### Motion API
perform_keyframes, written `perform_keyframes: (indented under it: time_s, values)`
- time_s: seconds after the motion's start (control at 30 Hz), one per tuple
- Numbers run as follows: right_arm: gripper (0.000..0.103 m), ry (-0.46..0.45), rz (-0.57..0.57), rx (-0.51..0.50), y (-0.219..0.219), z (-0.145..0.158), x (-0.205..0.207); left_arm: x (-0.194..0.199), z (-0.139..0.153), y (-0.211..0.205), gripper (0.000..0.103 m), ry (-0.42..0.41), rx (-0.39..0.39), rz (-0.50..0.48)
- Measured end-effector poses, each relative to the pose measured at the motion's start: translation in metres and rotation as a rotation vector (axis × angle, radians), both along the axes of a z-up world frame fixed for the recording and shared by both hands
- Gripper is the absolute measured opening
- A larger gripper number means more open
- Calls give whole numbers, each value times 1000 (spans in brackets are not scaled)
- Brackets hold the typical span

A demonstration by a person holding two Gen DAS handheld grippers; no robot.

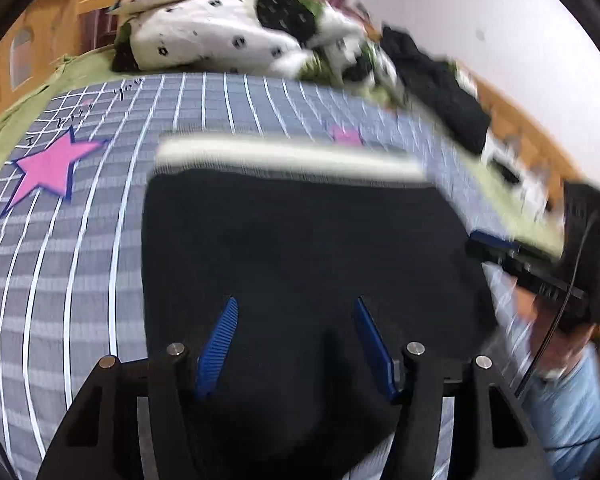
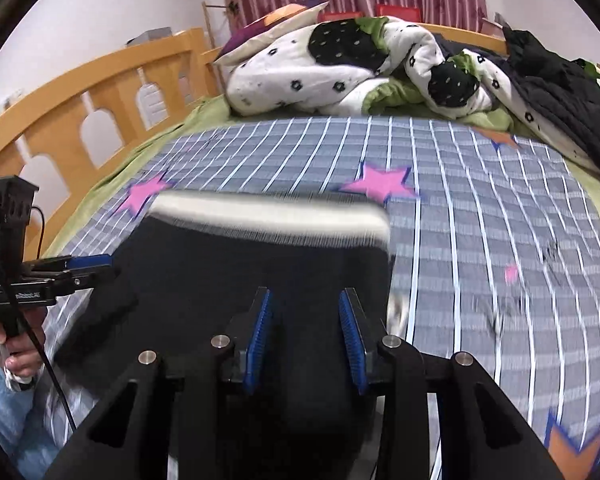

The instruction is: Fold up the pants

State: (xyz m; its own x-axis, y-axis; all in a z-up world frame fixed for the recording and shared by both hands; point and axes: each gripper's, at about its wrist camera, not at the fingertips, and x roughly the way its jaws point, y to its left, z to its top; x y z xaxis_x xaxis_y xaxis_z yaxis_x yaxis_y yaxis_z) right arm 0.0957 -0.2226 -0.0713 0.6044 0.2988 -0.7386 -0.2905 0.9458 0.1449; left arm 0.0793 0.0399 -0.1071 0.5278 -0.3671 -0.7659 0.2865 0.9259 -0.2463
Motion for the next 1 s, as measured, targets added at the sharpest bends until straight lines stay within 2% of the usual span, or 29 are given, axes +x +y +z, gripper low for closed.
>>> perform_keyframes:
  time_s: [0.03,0.1,0.17,0.27,0.4,0.5,0.57,0.6,0.63,0.67,0.73,0.77,0.8,0.87,0.97,1.0]
  values:
    - [36,25,5,-13,0,-9,-10,-12,-6,-3,57,-21,62,19]
    - [36,44,-19,-44,-3,-29,-30,-34,-5,-4,58,-74,107,38]
    - [36,8,-37,-40,-8,-32,-48,-52,3,4,58,-64,68,38]
    - [36,28,-76,-14,-17,-26,-63,-71,7,14,59,-44,48,26]
    - [35,68,-89,32,-27,-34,-82,-98,-2,15,59,-75,195,-1]
    - [35,71,-88,17,-24,-34,-88,-104,-4,6,59,-93,300,1]
    - [35,33,-72,16,-21,-27,-93,-101,-7,-4,51,-112,392,13]
    - [35,14,-69,25,-20,-23,-95,-96,-12,-10,33,-128,457,42]
    - [35,0,-67,38,-19,-20,-96,-93,-14,-12,21,-145,498,82]
    - [35,-6,-64,44,-18,-20,-96,-92,-14,-11,18,-164,513,119]
    - [35,21,-49,-2,-8,-27,-92,-94,-9,1,16,-169,428,191]
    - [35,39,-44,-28,-5,-33,-90,-96,-8,11,16,-135,347,221]
    - [35,49,-41,-46,-3,-37,-89,-97,-11,16,16,-100,314,214]
    - [35,38,-34,-61,-5,-37,-93,-103,-14,21,18,-83,309,185]
    - [35,-1,-55,-39,-12,-29,-95,-120,-1,37,19,-71,201,177]
    - [35,-14,-61,-36,-14,-26,-95,-126,8,44,19,-90,147,188]
